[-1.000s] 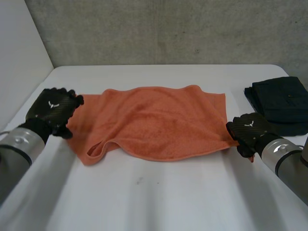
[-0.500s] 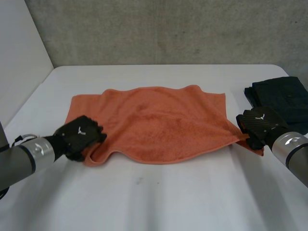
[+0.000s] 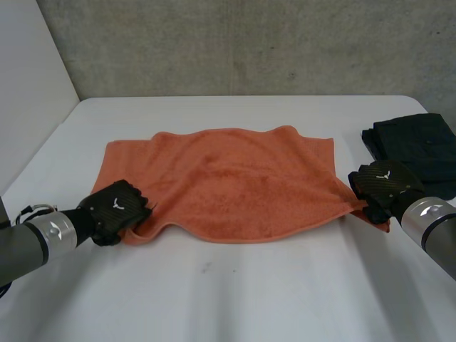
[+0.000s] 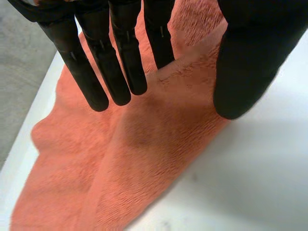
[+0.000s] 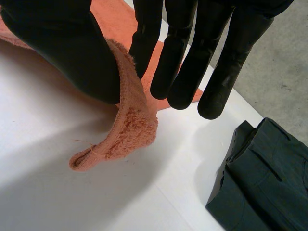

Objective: Fold the laundry.

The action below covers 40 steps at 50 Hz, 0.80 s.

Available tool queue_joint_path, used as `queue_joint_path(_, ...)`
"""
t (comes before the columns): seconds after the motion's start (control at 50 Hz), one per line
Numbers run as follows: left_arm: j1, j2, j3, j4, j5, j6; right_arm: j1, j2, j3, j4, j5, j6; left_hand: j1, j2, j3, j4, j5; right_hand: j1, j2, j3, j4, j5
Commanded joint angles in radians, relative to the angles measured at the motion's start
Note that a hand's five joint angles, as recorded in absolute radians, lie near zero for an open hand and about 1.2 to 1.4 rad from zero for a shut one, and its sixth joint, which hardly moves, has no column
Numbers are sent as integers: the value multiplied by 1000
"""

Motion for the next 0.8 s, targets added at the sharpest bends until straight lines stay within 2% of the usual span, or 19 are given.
queue_joint_path(0.02,-31,-1,-19,159,-133,-11,-1,-2,-4,7,1,0,341,351,359,357,364,412,221,218,208,227)
queue_joint_path(0.08,-47,1,-39,198,-176,-11,0,-3,-4,12,2,0,491,501,508,507,514,412,221,218,208,227)
queue_joint_path(0.1,-51,5,-51,221,-196,-11,0,-3,-4,12,2,0,616,626,634,632,639,412,221,218,208,227)
queue_joint_path(0.24,-61,72,-112,281,-251,-14,0,-17,-17,38,10,0,617,627,635,634,640,412,221,218,208,227)
queue_joint_path(0.32,-59,181,-166,292,-314,-72,-1,-77,-39,145,11,-17,617,627,635,634,640,412,221,218,208,227)
queue_joint_path(0.38,-61,309,-218,292,-400,-189,-3,-139,-57,278,13,-72,617,627,635,634,640,412,221,218,208,227)
queue_joint_path(0.4,-61,382,-247,289,-453,-250,-3,-156,-62,314,14,-86,617,627,635,634,640,412,221,218,208,227)
queue_joint_path(0.44,-62,459,-278,281,-513,-298,-4,-198,-71,380,17,-116,617,627,635,634,640,412,221,218,208,227)
queue_joint_path(0.5,-67,626,-350,221,-633,-335,-4,-287,-85,513,20,-176,617,627,635,634,640,412,221,218,208,227)
queue_joint_path(0.56,-62,771,-410,104,-688,-333,-9,-362,-86,643,20,-254,617,627,635,634,640,412,221,218,208,227)
queue_joint_path(0.62,-62,830,-447,34,-667,-332,-32,-388,-67,732,17,-345,617,627,635,634,640,412,221,218,208,227)
queue_joint_path(0.68,-73,840,-474,-6,-626,-330,-43,-379,-37,740,17,-403,617,627,635,634,640,412,221,218,208,227)
queue_joint_path(0.74,-74,794,-476,28,-600,-342,-44,-333,-28,704,16,-402,617,627,635,634,640,412,221,218,208,227)
queue_joint_path(0.8,-71,679,-459,121,-593,-347,-27,-215,-46,616,33,-373,617,627,635,634,640,412,221,218,208,227)
